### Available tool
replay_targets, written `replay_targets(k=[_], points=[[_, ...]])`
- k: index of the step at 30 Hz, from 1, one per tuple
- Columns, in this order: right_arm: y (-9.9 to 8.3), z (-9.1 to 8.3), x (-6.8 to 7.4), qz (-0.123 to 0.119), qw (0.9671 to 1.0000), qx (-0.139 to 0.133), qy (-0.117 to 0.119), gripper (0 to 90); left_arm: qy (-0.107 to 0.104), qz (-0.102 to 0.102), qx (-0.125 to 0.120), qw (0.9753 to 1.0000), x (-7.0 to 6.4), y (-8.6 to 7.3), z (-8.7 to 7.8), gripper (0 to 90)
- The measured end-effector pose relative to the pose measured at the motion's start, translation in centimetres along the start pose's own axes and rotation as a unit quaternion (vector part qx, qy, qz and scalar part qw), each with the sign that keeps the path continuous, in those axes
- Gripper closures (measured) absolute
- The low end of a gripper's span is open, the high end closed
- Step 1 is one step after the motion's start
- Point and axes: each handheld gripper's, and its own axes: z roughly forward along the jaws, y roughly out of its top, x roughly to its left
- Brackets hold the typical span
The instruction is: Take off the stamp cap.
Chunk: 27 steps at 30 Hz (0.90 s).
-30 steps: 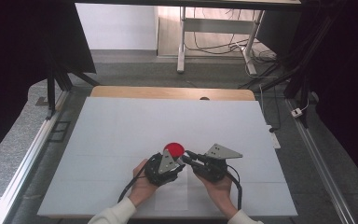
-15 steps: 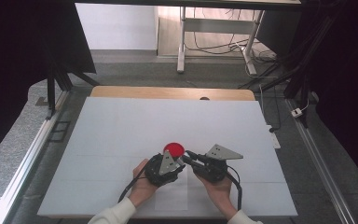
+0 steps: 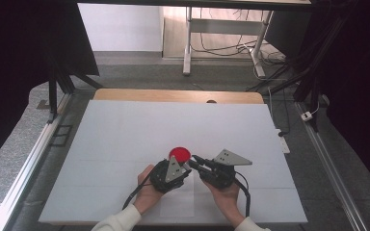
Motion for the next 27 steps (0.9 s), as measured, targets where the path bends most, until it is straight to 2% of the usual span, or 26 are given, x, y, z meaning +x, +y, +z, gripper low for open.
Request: replay_targets(k=[10,15,23,27], points=[[-0.23,-0.03,0.08,0.005,1.0000,-0.006,-0.003,75.1,0.015,0.015,0.005,0.9998,-0.13,0.00,-0.16,65.8],[-0.26,-0.01,0.02,0.008,1.0000,-0.004,-0.003,75.1,0.009,0.016,0.008,0.9998,-0.19,-0.07,-0.06,66.0],[-0.26,-0.02,0.00,0.010,0.9999,0.000,-0.002,75.1,0.011,0.025,0.008,0.9996,-0.20,-0.13,-0.10,66.1],[-0.28,-0.07,0.06,0.009,0.9999,-0.003,-0.003,75.1,0.010,0.021,0.006,0.9997,-0.18,-0.17,-0.14,66.1]])
